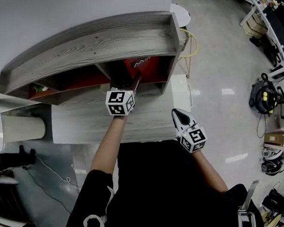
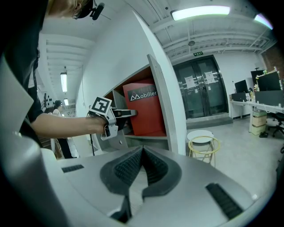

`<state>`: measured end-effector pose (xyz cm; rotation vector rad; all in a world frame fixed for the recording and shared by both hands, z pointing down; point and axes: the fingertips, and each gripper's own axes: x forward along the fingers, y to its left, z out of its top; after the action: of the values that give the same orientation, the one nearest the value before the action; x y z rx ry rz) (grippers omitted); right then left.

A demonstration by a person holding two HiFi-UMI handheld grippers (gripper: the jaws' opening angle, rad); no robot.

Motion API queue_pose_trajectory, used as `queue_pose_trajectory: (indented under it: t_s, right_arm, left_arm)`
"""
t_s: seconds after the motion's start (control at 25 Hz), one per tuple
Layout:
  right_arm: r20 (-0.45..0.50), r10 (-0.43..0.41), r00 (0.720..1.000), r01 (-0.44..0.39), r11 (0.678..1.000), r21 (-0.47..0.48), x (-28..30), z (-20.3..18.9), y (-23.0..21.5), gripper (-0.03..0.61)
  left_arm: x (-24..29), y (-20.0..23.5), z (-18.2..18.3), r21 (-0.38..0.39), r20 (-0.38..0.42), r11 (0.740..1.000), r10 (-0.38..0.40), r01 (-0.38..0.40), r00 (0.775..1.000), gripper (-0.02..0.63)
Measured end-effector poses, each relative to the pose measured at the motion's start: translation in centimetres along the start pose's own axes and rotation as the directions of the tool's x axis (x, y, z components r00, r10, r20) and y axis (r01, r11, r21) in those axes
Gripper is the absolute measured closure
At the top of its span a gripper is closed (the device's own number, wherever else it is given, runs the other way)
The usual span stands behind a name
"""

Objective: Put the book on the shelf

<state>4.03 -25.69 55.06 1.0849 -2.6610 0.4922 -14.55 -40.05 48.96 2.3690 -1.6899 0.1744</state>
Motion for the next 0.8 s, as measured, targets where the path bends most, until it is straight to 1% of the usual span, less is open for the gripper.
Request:
queue_pose_trajectory:
  t_s: [0.08,0.12,0.16,0.2,0.32,0.4,0.68,0.8]
  right_arm:
    - [0.002,-0.006,1.000,0.006,1.000,0.004,-0.2,-0.1,0.0,0.578]
    - [0.001,-0.011,1.000,0.011,1.000,0.008,-0.3,-0.3,-0.1,0.578]
    - [-0.001,-0.014,1.000,0.014,1.000,0.010,-0.5,-0.4,-0.1,0.578]
    - [-0.003,-0.016,1.000,0.016,1.000,0.012,-0.6,-0.6,-0.1,0.578]
    - [-0.009,-0.016,1.000,0.016,1.000,0.016,-0.8,-1.0,0.1,0.578]
    - [-0.009,-0.014,1.000,0.014,1.000,0.021,-0.9,-1.2,0.3,0.578]
    - [-0.015,-0.018,1.000,0.019,0.999,0.031,-1.0,-1.7,0.5,0.578]
    - [-0.012,-0.026,1.000,0.026,0.999,0.033,-1.0,-1.7,0.4,0.578]
  left_arm:
    - [-0.7,0.0,0.2,-0.007,0.015,1.000,0.011,-0.011,1.000,0.358]
    - [-0.9,-0.1,0.2,-0.003,0.019,1.000,0.014,-0.014,1.000,0.397]
    - [-1.1,-0.2,0.2,0.003,0.021,1.000,0.018,-0.018,1.000,0.419]
    - [-1.2,-0.3,0.2,0.011,0.022,1.000,0.024,-0.024,0.999,0.425]
    - [-1.4,-0.5,0.2,0.025,0.020,0.999,0.046,-0.046,0.999,0.428]
    - [-1.4,-0.4,0.2,0.020,0.022,0.998,0.056,-0.057,0.998,0.430]
    - [0.0,-0.2,0.4,0.030,0.018,0.998,0.060,-0.060,0.998,0.430]
    - [0.7,0.3,0.7,0.047,0.014,0.996,0.081,-0.082,0.997,0.430]
